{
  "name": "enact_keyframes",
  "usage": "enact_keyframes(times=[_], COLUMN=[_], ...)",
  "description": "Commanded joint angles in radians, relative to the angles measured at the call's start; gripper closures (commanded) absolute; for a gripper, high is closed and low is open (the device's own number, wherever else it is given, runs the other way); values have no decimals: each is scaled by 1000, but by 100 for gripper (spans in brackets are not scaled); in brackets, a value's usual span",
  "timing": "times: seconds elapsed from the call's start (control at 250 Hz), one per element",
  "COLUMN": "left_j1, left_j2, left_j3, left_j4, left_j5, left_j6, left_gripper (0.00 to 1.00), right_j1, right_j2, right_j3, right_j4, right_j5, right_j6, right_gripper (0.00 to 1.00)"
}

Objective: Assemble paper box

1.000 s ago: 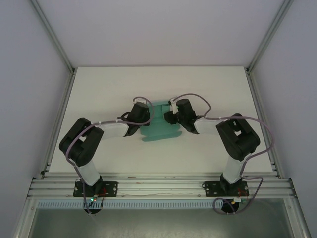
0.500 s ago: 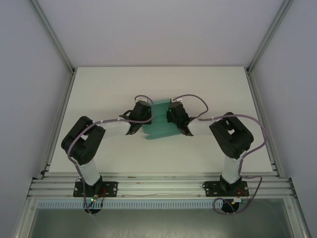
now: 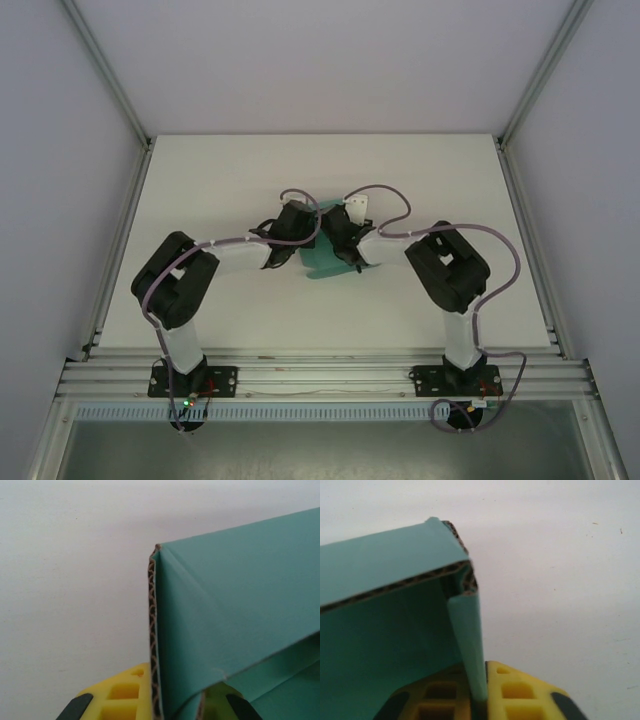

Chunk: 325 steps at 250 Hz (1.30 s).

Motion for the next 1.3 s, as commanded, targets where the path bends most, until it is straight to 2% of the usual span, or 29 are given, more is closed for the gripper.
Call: enact_keyframes(times=[0.0, 0.088, 0.168, 0.256, 0.292, 0.352, 0.42, 0.52, 0.664, 0.719, 0.895, 1.111, 1.295], left_j1=[14, 14, 14, 14, 13, 14, 14, 13, 14, 13, 13, 14, 7], left_j2=[-3, 2, 1, -4, -6, -10, -13, -17, -21, -23, -18, -5, 8], left_j3=[2, 9, 9, 3, 1, -3, -7, -8, -5, -8, -4, 11, 31], left_j4=[-87, -94, -94, -90, -88, -81, -74, -74, -78, -78, -78, -93, -120], left_j5=[-32, -31, -24, -21, -20, -12, -2, -5, -8, -4, -2, -7, -27], left_j6=[-28, -13, 1, 9, 10, 17, 23, 25, 32, 31, 25, 14, 6], left_gripper=[100, 100, 100, 100, 100, 100, 100, 100, 100, 100, 100, 100, 100], right_j1=[-89, -118, -134, -140, -140, -146, -148, -150, -156, -156, -155, -140, -107], right_j2=[9, -28, -68, -126, -151, -193, -237, -286, -359, -379, -384, -302, -212], right_j3=[-125, -224, -272, -318, -333, -353, -355, -357, -391, -391, -375, -320, -246], right_j4=[148, 360, 440, 487, 494, 490, 443, 377, 380, 358, 282, 255, 259], right_j5=[-25, -280, -408, -504, -526, -565, -558, -552, -604, -609, -574, -537, -391], right_j6=[-62, -109, -147, -221, -242, -285, -303, -333, -341, -341, -327, -286, -244], right_gripper=[75, 68, 65, 57, 54, 54, 52, 44, 28, 26, 27, 40, 67])
